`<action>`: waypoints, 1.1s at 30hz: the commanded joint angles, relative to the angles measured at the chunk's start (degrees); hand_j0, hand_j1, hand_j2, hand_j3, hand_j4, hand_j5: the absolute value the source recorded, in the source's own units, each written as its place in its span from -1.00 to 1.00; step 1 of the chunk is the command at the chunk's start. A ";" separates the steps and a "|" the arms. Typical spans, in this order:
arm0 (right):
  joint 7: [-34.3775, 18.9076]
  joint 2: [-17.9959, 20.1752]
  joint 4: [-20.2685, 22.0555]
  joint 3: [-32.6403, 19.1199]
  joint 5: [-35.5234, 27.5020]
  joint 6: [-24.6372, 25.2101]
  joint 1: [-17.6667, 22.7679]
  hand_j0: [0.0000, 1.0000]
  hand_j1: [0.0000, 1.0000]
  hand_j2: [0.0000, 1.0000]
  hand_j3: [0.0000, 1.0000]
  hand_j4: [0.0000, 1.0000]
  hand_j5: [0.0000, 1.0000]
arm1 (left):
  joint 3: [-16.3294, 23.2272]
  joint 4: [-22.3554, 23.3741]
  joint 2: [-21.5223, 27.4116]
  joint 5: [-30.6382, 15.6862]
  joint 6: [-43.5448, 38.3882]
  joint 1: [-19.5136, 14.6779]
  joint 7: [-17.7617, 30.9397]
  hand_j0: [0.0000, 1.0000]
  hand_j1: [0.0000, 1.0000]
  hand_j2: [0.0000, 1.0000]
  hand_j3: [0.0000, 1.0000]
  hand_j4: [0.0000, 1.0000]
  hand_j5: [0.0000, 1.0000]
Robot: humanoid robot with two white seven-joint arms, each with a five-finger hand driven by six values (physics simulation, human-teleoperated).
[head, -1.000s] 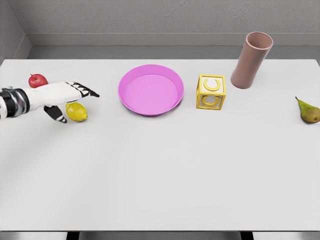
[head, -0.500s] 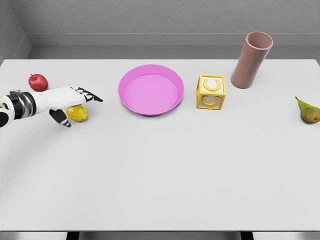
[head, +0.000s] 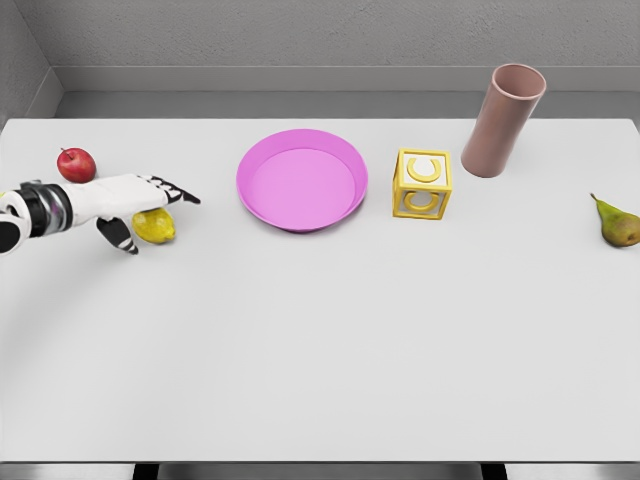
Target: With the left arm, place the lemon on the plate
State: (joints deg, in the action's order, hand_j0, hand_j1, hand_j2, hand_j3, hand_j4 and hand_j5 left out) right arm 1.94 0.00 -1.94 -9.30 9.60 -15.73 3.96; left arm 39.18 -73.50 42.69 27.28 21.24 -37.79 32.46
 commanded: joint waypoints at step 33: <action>-0.01 0.00 0.01 -0.02 -0.02 0.00 0.00 1.00 1.00 1.00 1.00 1.00 1.00 | -0.42 -0.42 0.11 1.29 0.20 0.18 -0.11 0.04 0.04 0.04 0.04 0.04 0.04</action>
State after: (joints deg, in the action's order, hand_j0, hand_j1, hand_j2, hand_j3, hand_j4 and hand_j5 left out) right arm 1.94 0.00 -1.94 -9.30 9.60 -15.73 3.96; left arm 38.81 -73.85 42.74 28.81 21.53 -37.62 32.37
